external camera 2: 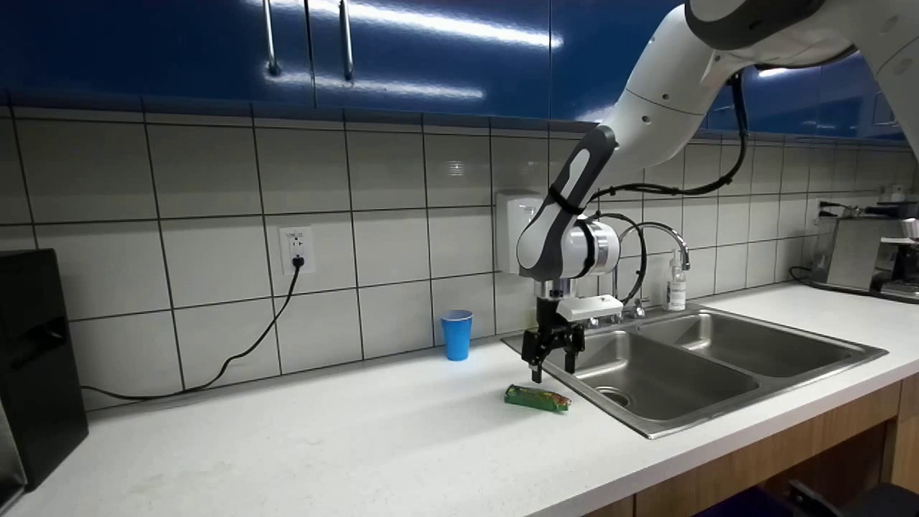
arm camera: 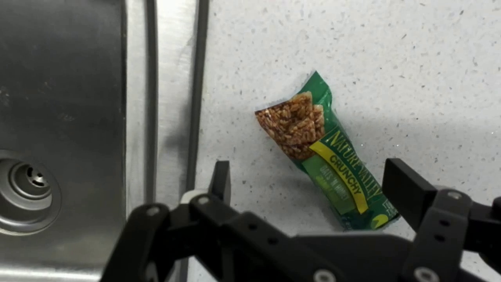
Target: Remove the green packet out of the sink
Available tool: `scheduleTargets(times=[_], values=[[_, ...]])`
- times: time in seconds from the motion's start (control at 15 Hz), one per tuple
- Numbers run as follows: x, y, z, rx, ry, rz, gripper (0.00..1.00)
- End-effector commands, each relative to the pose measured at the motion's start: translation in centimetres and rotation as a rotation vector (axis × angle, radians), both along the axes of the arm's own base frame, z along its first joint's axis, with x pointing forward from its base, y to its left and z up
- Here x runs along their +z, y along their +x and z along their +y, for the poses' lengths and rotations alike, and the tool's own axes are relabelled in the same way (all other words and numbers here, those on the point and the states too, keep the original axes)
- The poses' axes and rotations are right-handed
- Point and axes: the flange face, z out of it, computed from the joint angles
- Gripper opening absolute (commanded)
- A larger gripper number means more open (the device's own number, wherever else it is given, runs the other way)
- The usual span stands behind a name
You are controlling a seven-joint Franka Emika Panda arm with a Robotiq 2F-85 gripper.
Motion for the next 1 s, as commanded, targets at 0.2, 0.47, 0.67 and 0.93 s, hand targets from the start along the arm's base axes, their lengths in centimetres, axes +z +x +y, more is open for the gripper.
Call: scheduleTargets(times=[0.2, 0.47, 0.67, 0.93], values=[[0.7, -4.5, 1.2, -0.072, 0.000, 0.005, 1.00], [0.8, -7.3, 2.2, -0.106, 0.005, -0.015, 1.00], [0.9, -9.1, 2.9, -0.129, 0.005, -0.034, 1.00], [1.3, -10.9, 3.6, -0.149, -0.004, -0.055, 1.00]])
